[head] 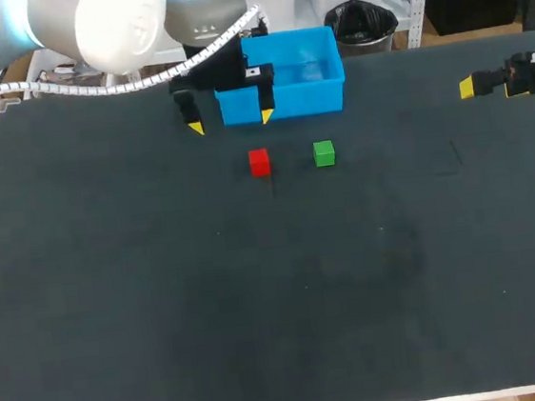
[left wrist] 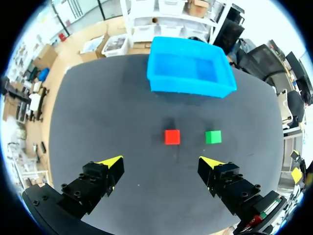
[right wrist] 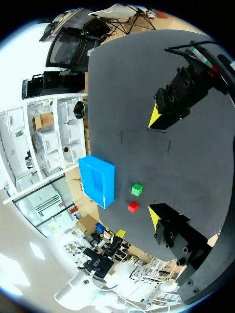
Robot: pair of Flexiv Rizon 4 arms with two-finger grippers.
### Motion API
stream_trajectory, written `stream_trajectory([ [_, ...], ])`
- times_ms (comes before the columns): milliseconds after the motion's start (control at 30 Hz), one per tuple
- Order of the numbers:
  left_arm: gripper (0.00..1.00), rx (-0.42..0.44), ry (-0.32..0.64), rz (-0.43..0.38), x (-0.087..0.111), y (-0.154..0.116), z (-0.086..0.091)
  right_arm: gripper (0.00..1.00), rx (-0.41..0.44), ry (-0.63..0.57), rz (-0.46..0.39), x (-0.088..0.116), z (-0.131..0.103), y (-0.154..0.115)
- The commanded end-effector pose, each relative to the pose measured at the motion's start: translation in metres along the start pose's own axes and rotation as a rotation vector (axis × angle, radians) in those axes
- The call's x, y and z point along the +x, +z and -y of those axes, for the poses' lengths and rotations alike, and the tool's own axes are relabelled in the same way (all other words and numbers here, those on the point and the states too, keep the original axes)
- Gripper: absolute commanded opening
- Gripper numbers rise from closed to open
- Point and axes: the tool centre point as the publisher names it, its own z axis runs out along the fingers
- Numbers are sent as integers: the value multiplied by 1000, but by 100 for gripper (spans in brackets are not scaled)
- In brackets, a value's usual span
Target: Use the left arm to pick the red cube and place it into the blue plastic box first, then use the right arm to grasp the green cube and put it into the same blue plastic box after the first action is fully finished.
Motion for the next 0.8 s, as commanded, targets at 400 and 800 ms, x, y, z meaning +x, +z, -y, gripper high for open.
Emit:
stream_trajectory([
  [400,100,-22,0,-13,-3,1,11,100,0,0,0,0,0,0],
  [800,100,-22,0,-13,-3,1,11,100,0,0,0,0,0,0],
])
